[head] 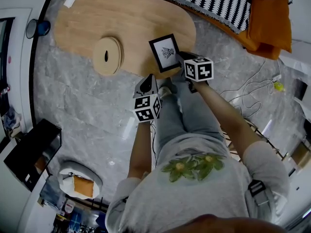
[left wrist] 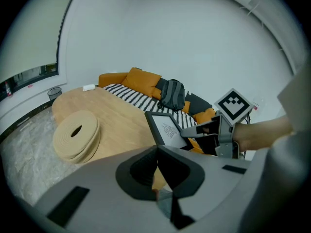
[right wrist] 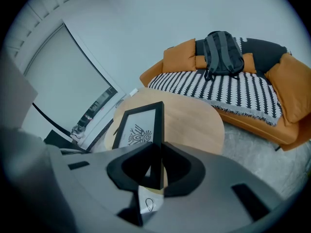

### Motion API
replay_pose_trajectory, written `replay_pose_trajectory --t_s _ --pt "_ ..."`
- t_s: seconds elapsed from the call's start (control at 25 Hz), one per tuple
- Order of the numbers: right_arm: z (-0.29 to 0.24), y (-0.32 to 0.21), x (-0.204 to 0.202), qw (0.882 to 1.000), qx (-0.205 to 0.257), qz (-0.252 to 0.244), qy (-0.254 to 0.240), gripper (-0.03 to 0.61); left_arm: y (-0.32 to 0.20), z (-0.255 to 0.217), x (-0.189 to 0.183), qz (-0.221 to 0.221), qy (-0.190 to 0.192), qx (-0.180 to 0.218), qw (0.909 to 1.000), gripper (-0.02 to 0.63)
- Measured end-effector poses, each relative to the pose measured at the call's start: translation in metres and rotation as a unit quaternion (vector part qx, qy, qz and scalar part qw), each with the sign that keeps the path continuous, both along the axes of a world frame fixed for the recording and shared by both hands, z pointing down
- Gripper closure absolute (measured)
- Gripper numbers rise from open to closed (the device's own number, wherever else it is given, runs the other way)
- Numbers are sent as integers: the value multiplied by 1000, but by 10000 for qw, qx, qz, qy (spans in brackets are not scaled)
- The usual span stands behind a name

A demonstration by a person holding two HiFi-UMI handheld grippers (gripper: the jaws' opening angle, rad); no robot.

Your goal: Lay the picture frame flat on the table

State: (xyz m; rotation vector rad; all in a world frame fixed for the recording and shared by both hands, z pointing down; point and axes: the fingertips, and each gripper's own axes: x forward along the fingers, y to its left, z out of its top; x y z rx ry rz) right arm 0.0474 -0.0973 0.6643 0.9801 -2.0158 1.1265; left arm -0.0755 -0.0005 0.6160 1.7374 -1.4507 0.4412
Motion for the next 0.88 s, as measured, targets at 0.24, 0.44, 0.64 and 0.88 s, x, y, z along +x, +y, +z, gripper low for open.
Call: replay_pose_trajectory --t_s 0.24,0.44,0.64,0.88 --pt "6 -1 0 10000 23 7 7 505 -1 6 4 3 15 20 10000 598" --pt "12 -1 3 10000 25 37 1 505 1 11 7 21 0 26 10000 598" --pt "22 -1 5 10000 9 52 27 505 2 17 7 25 -23 28 10000 598" --pt "34 2 2 10000 -45 20 38 505 3 24 8 1 -31 15 10000 598"
